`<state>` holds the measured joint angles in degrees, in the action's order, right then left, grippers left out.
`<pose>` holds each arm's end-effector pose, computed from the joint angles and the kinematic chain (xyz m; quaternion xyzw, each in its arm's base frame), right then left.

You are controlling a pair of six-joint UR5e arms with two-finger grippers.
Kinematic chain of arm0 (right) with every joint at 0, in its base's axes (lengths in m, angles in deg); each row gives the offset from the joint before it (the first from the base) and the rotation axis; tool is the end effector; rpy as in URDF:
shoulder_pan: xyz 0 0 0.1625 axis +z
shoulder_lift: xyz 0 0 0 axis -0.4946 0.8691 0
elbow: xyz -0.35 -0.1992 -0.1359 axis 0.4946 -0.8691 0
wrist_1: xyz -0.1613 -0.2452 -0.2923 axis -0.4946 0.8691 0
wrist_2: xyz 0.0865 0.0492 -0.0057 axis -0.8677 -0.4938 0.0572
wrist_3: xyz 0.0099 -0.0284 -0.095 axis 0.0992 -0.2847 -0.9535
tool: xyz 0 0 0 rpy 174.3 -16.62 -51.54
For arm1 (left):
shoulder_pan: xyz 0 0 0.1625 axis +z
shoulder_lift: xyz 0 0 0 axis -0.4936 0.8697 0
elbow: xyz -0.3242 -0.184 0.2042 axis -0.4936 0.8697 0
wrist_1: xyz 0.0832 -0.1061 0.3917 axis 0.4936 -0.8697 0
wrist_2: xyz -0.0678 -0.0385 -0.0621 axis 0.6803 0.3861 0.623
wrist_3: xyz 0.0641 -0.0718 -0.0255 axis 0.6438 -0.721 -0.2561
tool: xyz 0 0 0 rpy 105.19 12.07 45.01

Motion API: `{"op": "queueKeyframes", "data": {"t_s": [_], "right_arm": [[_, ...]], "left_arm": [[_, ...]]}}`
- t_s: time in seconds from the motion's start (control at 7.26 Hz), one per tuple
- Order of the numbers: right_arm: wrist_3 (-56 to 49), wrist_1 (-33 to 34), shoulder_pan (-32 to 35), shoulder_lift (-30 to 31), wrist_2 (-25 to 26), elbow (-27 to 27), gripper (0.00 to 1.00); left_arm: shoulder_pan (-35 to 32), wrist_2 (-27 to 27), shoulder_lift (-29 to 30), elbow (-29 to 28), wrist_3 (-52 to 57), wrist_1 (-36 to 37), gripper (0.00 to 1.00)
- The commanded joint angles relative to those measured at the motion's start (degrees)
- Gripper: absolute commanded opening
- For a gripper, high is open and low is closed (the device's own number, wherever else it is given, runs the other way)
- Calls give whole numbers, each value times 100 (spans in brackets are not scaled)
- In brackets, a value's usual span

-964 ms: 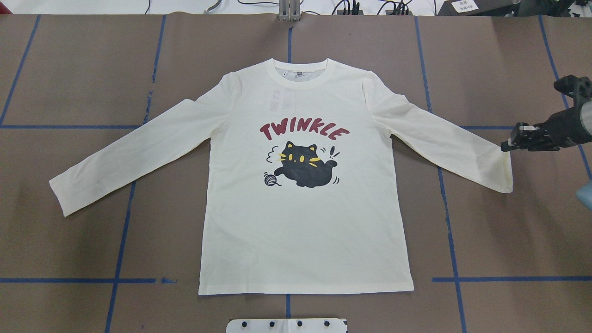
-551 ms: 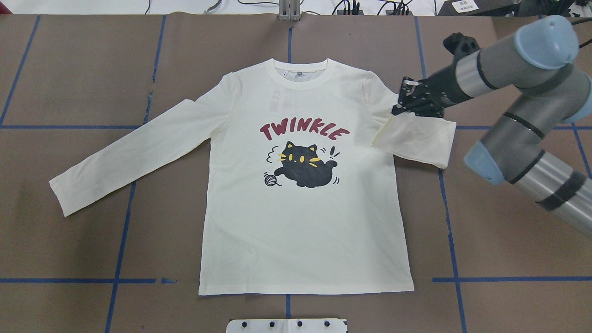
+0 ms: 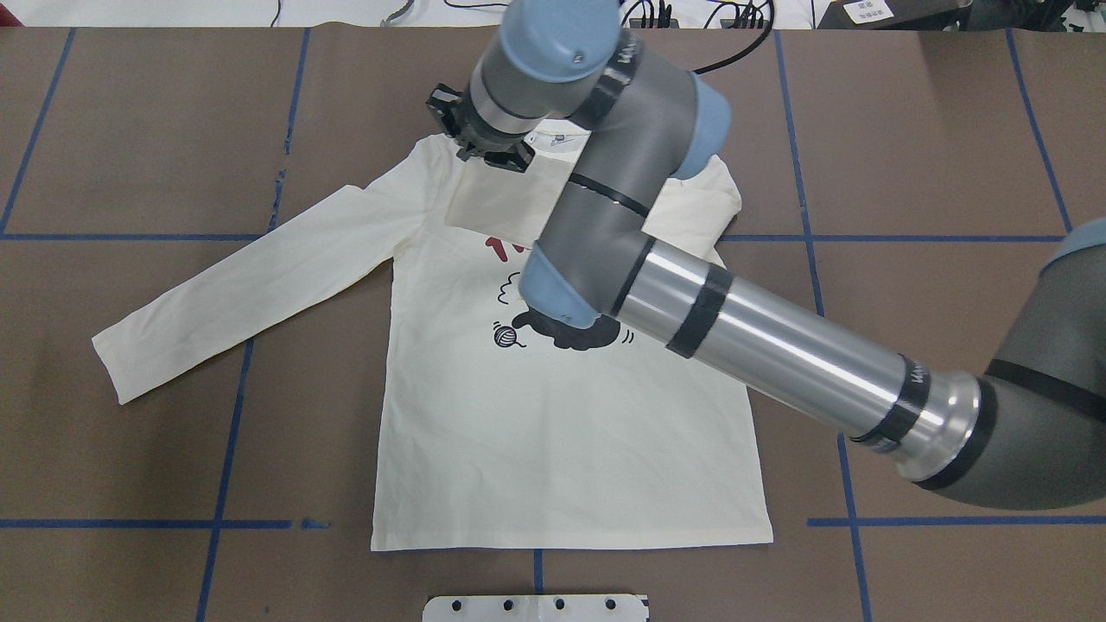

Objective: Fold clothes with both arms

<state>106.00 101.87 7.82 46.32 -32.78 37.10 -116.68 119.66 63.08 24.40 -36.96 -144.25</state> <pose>-0.5780 -0.5773 0.0621 0.0243 -0.5483 0.2578 0.7952 -0.0322 -0.5198 0.6257 0.0958 0.4123 0.0736 0.9030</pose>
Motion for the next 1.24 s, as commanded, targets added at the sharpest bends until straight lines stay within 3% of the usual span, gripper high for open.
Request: {"op": "queueKeyframes", "data": {"t_s": [0.0, 0.14, 0.28, 0.41, 0.55, 0.69, 0.83, 0.96, 1.1], "right_arm": [[54, -768, -404, -647, 750, -1263, 0], [54, -778, -728, -867, 1128, -1441, 0], [46, -787, -845, -930, 1175, -1478, 93], [46, -1126, -950, -922, 1297, -1504, 100], [46, -1443, -1134, -887, 1586, -1504, 100], [211, -1794, -1206, -782, 1867, -1443, 100], [717, -1789, -1084, -407, 1818, -956, 100], [722, -1771, -857, 171, 1443, -185, 100], [722, -1737, -489, 690, 639, 310, 99]], "left_arm": [[9, 9, 6, -28, 3, -13, 100], [9, 96, 6, -11, -6, -4, 100], [35, 506, 14, -28, -6, -22, 100], [157, 588, 14, -46, -14, -126, 100], [463, 693, 14, -29, -215, -371, 100], [779, 747, 6, -37, -1183, -739, 100], [1130, 730, 6, -29, -2515, -1030, 100], [1586, 686, -64, -63, -3329, -1502, 100], [2104, 538, -152, -64, -3789, -1803, 100]]}}
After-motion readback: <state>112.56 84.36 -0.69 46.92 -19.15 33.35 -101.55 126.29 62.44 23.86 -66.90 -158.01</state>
